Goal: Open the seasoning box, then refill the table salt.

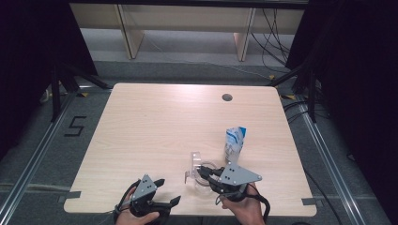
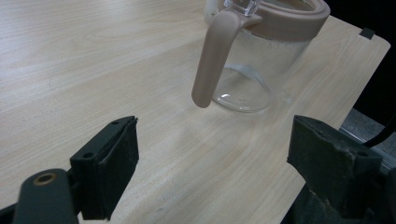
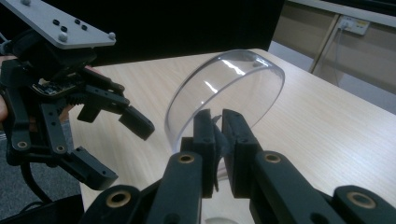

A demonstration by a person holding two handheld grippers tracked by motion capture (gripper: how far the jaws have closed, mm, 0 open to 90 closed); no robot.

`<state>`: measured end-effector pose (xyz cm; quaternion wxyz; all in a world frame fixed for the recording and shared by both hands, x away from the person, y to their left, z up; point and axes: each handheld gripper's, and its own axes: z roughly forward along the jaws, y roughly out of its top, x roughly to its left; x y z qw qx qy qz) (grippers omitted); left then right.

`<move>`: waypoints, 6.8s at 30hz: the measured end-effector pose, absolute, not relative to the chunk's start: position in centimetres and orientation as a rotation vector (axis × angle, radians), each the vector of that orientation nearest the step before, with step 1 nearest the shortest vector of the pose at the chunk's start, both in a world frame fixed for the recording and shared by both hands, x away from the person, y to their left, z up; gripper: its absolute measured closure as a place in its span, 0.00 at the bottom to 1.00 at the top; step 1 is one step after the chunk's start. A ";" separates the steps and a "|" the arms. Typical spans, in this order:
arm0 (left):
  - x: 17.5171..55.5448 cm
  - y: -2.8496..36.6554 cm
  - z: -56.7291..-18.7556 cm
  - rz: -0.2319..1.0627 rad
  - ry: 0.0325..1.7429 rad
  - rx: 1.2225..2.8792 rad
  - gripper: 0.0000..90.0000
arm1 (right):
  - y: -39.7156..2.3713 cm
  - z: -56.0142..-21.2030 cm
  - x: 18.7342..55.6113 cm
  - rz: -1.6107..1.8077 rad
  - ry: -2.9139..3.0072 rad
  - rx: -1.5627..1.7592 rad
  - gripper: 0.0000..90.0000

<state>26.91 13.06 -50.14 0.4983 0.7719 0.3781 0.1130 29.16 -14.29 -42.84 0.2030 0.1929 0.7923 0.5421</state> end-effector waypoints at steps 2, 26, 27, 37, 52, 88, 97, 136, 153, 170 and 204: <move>27.0 13.0 -50.2 0.266 0.906 1.873 0.18 | -14.0 -42.8 29.1 1.508 2.230 0.530 0.94; 27.0 13.1 -50.2 0.272 0.902 1.878 0.19 | -18.0 -43.3 28.4 1.464 2.135 0.667 0.78; 27.0 13.2 -50.2 0.274 0.901 1.878 0.19 | -18.5 -43.3 28.4 1.459 2.135 0.679 0.78; 27.0 13.1 -50.3 0.282 0.904 1.883 0.19 | -21.5 -44.4 28.2 1.403 2.086 0.823 0.72; 27.0 12.9 -50.3 0.260 0.898 1.888 0.19 | -23.7 -46.3 29.6 1.305 1.984 1.040 0.39; 27.2 12.9 -50.2 0.261 0.889 1.893 0.19 | -22.1 -48.8 33.8 1.218 1.915 1.130 0.19; 27.2 12.7 -50.3 0.241 0.902 1.888 0.19 | -22.0 -49.3 34.5 1.205 1.911 1.139 0.19; 27.1 12.6 -50.2 0.258 0.912 1.885 0.19 | -20.8 -50.3 36.5 1.216 1.881 1.145 0.18; 27.1 12.8 -50.2 0.263 0.903 1.886 0.19 | -20.8 -50.7 37.3 1.246 1.886 1.140 0.18; 27.0 12.8 -50.2 0.264 0.903 1.890 0.19 | -20.5 -51.2 37.8 1.293 1.855 1.120 0.33; 27.1 12.9 -50.3 0.269 0.912 1.883 0.21 | -23.0 -50.4 38.4 1.383 2.118 0.914 0.40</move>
